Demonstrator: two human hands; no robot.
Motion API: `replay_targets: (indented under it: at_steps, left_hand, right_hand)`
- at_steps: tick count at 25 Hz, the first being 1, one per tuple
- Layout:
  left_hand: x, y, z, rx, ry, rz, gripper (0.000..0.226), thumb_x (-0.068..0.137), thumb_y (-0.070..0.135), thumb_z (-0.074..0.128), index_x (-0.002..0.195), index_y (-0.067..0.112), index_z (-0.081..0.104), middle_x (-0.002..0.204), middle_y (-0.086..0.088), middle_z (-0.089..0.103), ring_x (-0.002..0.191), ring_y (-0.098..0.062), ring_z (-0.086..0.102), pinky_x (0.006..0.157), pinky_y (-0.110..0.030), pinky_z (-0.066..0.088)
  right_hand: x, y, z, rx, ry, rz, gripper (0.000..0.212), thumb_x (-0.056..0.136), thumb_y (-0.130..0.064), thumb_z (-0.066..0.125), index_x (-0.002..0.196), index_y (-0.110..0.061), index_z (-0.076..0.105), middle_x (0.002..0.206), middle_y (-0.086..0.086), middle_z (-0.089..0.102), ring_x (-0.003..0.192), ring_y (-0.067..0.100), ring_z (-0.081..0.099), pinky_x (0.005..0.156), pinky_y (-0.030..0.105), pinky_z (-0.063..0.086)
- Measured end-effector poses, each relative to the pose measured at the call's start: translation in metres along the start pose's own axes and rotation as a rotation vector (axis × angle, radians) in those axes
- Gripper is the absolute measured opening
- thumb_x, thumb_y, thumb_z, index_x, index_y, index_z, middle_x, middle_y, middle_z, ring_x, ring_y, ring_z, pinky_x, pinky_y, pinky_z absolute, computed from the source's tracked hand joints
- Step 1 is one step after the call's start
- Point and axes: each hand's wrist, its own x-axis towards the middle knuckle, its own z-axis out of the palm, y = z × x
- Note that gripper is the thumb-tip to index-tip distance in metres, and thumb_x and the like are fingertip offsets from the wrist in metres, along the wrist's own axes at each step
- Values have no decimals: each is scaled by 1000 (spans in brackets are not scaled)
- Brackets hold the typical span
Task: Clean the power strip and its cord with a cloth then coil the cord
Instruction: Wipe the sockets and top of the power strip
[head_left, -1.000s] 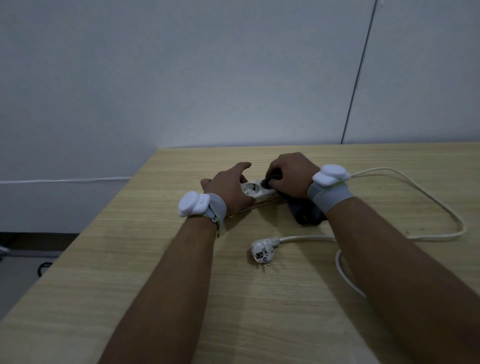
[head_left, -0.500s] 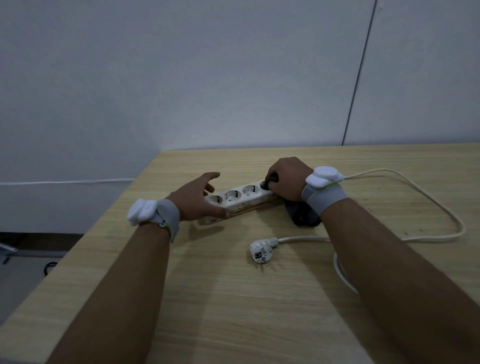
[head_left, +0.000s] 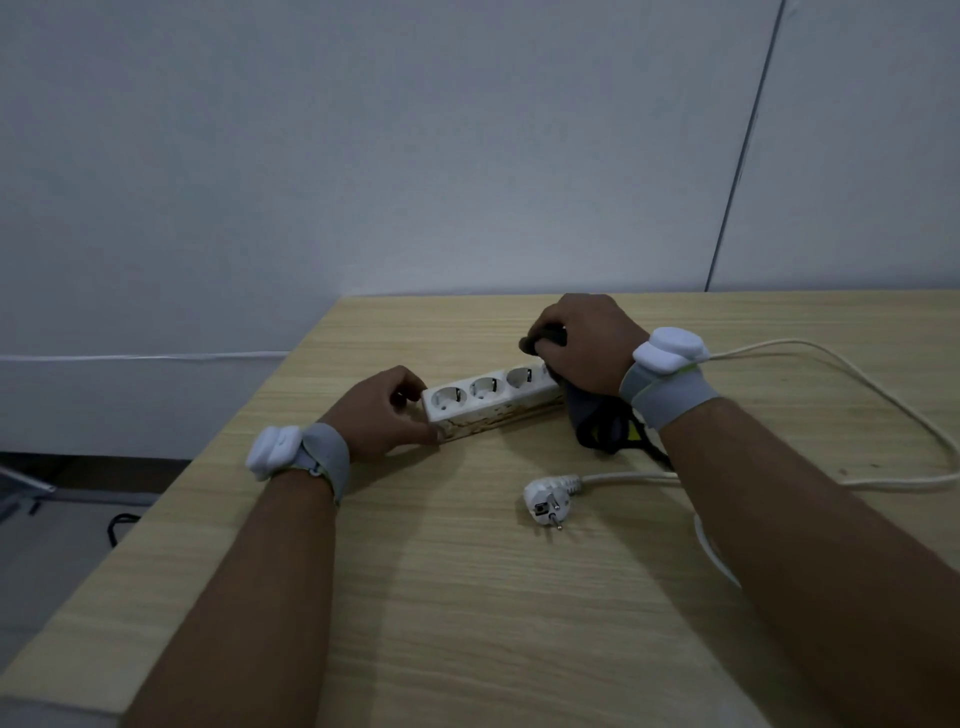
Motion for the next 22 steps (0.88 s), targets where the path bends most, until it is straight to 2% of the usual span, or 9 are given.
replay_targets:
  at_steps: [3, 6, 8, 10, 15, 18, 22]
  left_hand:
    - [-4, 2, 1, -88, 111, 54, 50, 67, 32, 85, 106, 27, 54, 110, 1, 56, 103, -20, 55, 78, -33, 43]
    - [-12, 14, 1, -70, 244, 137, 53, 61, 44, 76, 106, 32, 51, 110, 4, 55, 103, -17, 54, 85, -41, 47]
    - [-14, 22, 2, -37, 292, 187, 53, 60, 49, 67, 108, 32, 51, 110, 7, 56, 105, -17, 54, 89, -46, 46]
    - [-16, 28, 4, -17, 323, 219, 52, 63, 44, 68, 111, 29, 53, 112, 8, 57, 108, -18, 54, 90, -49, 45]
    - [-15, 35, 7, 67, 395, 279, 53, 65, 36, 75, 113, 25, 56, 110, 14, 57, 109, -19, 55, 91, -43, 40]
    - [-15, 39, 7, 90, 440, 306, 52, 64, 40, 72, 111, 24, 58, 108, 11, 62, 105, -17, 58, 89, -41, 39]
    - [-15, 39, 3, 151, 481, 306, 54, 61, 48, 66, 109, 25, 58, 105, 11, 61, 100, -17, 58, 87, -42, 39]
  right_hand:
    - [-2, -19, 5, 27, 34, -68, 22, 85, -24, 60, 101, -19, 75, 98, 5, 69, 94, 24, 61, 79, 24, 39]
    - [-5, -37, 13, 24, -1, -130, 27, 88, -26, 58, 109, -19, 72, 101, 8, 64, 95, 28, 58, 86, 34, 45]
    - [-9, -49, 20, 22, -6, -165, 29, 89, -26, 56, 114, -18, 69, 103, 9, 60, 94, 28, 56, 83, 35, 45]
    - [-13, -58, 27, -11, 3, -188, 30, 91, -26, 53, 115, -16, 68, 104, 9, 57, 92, 29, 54, 76, 31, 41]
    - [-18, -67, 33, -137, -36, -144, 29, 95, -22, 42, 108, -10, 65, 103, 9, 50, 82, 29, 52, 73, 37, 46]
    - [-16, -69, 31, -141, -55, -113, 27, 95, -18, 42, 108, -10, 65, 105, 9, 48, 81, 29, 52, 68, 34, 42]
    - [-16, -64, 22, -10, -162, -183, 29, 97, -17, 43, 117, -15, 65, 110, 9, 48, 92, 30, 51, 80, 38, 44]
